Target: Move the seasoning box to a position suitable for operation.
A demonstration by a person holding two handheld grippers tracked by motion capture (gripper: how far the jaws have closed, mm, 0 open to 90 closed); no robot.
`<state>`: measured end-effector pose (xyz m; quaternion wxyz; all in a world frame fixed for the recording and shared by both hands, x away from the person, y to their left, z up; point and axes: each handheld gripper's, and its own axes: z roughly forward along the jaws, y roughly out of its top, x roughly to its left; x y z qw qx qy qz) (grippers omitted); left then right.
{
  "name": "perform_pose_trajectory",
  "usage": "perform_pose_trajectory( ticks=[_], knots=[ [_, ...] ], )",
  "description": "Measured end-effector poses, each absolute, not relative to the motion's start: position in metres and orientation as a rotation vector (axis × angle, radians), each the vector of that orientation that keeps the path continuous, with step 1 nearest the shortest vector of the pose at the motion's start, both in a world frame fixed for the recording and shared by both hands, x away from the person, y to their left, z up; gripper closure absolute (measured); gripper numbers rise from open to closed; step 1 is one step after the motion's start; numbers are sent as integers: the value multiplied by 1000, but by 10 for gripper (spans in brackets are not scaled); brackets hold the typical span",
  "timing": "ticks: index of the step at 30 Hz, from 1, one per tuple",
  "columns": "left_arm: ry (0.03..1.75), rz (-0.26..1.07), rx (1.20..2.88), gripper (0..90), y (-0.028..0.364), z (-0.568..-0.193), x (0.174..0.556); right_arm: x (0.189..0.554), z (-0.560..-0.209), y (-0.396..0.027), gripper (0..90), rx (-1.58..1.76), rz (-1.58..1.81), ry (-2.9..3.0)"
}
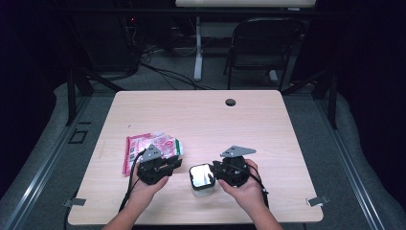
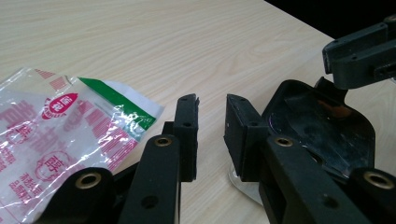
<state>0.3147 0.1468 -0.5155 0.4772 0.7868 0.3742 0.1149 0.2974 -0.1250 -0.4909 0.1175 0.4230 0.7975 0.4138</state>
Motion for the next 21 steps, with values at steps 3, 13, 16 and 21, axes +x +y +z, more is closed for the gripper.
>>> perform_pose_trajectory(
  ticks=[3,13,16,21],
  knots=[
    [901,271,1942,752,147,-518,313,299,-491,-124,758,1253,1210,2332],
    [868,232,1986,826,146,-521,304,294,-494,-133,763,1290,1190,2284],
    [840,215,2010,841,142,-522,301,294,-497,-135,779,1310,1190,2279],
    [810,188,2033,861,136,-524,296,294,-500,-135,795,1315,1185,2280]
  ],
)
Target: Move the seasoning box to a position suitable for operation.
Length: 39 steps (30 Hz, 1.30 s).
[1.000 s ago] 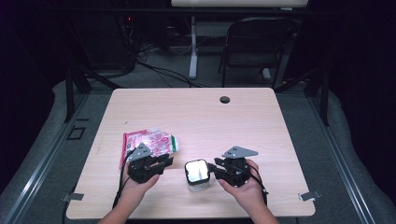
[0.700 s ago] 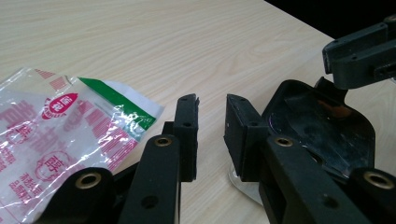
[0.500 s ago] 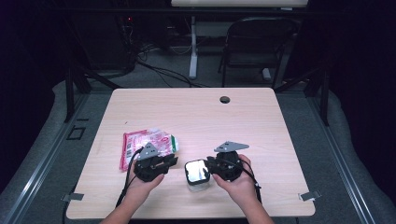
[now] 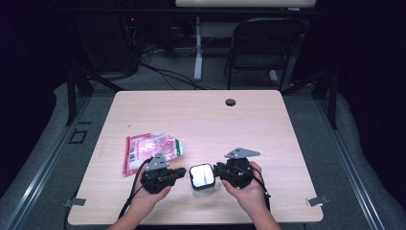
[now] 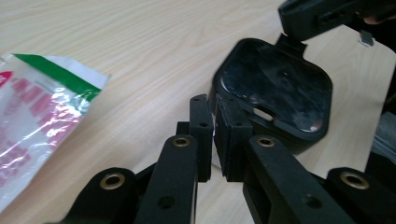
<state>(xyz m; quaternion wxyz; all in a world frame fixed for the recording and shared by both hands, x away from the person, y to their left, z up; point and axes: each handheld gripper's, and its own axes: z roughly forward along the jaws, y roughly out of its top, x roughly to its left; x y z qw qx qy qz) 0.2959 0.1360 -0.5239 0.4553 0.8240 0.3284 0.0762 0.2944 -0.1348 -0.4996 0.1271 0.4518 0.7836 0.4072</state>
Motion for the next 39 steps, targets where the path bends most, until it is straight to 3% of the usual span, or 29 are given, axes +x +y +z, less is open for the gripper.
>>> perform_pose_trajectory(
  ticks=[16,39],
  knots=[
    [765,124,2109,899,130,-530,292,297,-503,-139,805,1335,1223,2290],
    [769,150,2110,899,126,-532,293,293,-504,-138,834,1333,1241,2276]
  ],
)
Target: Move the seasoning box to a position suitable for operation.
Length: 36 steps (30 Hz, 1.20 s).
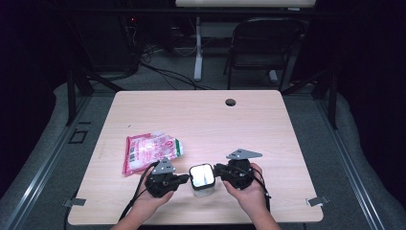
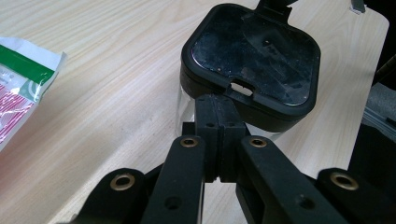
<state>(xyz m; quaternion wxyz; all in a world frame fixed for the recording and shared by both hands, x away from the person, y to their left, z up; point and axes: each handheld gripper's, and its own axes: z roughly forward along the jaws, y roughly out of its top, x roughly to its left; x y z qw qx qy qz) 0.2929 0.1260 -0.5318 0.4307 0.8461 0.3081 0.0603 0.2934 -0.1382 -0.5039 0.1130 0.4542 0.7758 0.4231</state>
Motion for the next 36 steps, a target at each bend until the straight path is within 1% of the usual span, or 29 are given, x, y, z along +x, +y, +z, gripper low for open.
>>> perform_pose_trajectory(
  ticks=[27,31,32,36],
  knots=[
    [763,143,2087,900,128,-528,294,292,-505,-138,831,1337,1247,2258],
    [765,143,2079,899,128,-527,294,292,-505,-138,823,1339,1249,2253],
    [759,150,2074,899,128,-526,294,292,-506,-137,804,1338,1252,2256],
    [760,150,2065,900,128,-525,294,291,-506,-136,806,1324,1239,2246]
  ],
)
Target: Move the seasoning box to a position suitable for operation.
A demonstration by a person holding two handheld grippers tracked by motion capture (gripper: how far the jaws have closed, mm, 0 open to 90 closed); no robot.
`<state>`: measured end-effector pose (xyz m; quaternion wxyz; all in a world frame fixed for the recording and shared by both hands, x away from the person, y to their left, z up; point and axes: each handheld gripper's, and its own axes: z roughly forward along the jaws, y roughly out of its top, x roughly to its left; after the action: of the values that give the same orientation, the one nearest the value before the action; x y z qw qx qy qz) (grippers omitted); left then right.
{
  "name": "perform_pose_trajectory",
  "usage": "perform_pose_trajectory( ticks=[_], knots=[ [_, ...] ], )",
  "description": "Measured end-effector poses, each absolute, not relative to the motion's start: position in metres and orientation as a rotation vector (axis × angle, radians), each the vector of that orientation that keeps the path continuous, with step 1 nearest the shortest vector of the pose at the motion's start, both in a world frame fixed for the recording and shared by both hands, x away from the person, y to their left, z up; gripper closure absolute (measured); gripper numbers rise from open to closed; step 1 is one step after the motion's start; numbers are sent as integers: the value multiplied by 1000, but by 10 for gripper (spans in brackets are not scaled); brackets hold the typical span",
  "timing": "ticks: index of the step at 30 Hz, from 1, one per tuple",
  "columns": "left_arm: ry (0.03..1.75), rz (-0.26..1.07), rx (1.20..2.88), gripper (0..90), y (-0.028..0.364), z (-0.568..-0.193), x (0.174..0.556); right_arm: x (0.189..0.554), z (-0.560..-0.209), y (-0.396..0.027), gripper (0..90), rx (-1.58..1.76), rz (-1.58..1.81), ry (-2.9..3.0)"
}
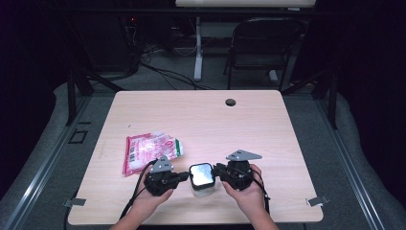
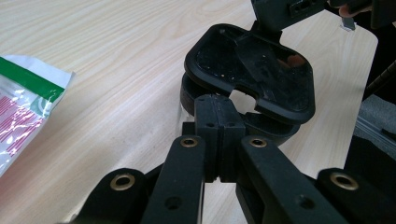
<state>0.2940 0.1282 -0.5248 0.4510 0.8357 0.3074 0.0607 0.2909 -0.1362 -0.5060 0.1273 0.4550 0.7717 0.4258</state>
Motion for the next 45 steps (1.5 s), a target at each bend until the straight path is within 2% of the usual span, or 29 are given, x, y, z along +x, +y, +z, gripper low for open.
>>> perform_pose_trajectory(
  ticks=[12,22,34,45],
  knots=[
    [749,156,2049,900,127,-519,297,284,-503,-138,802,1314,1268,2209],
    [740,154,2041,899,125,-513,298,280,-497,-138,762,1285,1243,2239],
    [721,154,2043,899,120,-509,299,260,-498,-134,625,1204,1265,2289],
    [712,150,2049,899,119,-508,300,257,-503,-132,539,1172,1326,2332]
  ],
)
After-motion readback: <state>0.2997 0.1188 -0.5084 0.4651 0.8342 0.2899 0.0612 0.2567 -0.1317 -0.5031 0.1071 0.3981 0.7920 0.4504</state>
